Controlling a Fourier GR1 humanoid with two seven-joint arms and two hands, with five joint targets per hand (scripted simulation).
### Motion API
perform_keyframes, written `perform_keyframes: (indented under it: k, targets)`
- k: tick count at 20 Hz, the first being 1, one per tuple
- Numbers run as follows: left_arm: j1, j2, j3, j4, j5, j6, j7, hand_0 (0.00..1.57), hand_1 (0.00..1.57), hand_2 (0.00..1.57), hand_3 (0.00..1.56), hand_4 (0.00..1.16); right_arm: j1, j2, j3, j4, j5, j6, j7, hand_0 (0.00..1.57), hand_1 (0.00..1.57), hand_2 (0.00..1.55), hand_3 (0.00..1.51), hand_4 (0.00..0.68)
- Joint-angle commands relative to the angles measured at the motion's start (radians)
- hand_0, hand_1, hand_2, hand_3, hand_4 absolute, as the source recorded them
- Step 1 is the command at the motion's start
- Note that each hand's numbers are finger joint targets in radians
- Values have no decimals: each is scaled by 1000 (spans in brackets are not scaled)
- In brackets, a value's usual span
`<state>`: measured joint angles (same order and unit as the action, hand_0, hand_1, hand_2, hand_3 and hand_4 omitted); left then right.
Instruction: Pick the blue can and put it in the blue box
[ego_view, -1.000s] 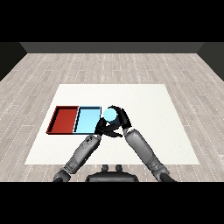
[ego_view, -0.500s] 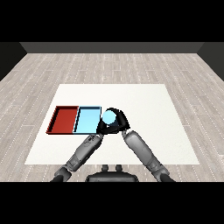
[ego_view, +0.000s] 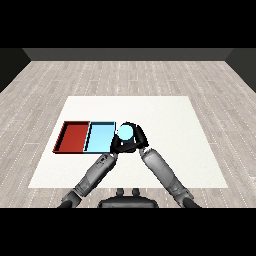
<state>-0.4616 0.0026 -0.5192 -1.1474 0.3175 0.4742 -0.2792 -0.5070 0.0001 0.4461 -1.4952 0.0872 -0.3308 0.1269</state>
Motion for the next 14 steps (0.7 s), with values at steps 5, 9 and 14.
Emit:
perform_keyframes:
  k: [5, 9, 14]
  targets:
    - [13, -3, 17, -5, -6, 30, -38, 1571, 1571, 1571, 1488, 1128, 34, 0, -33, -21, 2, 52, 10, 0, 0, 0, 0, 0]
    - [70, 24, 30, -140, -57, 30, 57, 1571, 1571, 1571, 1488, 1128, 35, -3, -51, -36, 19, 101, 60, 0, 0, 0, 0, 0]
    - [65, 14, 61, -70, -95, 6, -24, 1571, 1571, 1571, 1490, 1132, 102, -20, -59, -69, 36, 140, -35, 0, 0, 0, 0, 0]
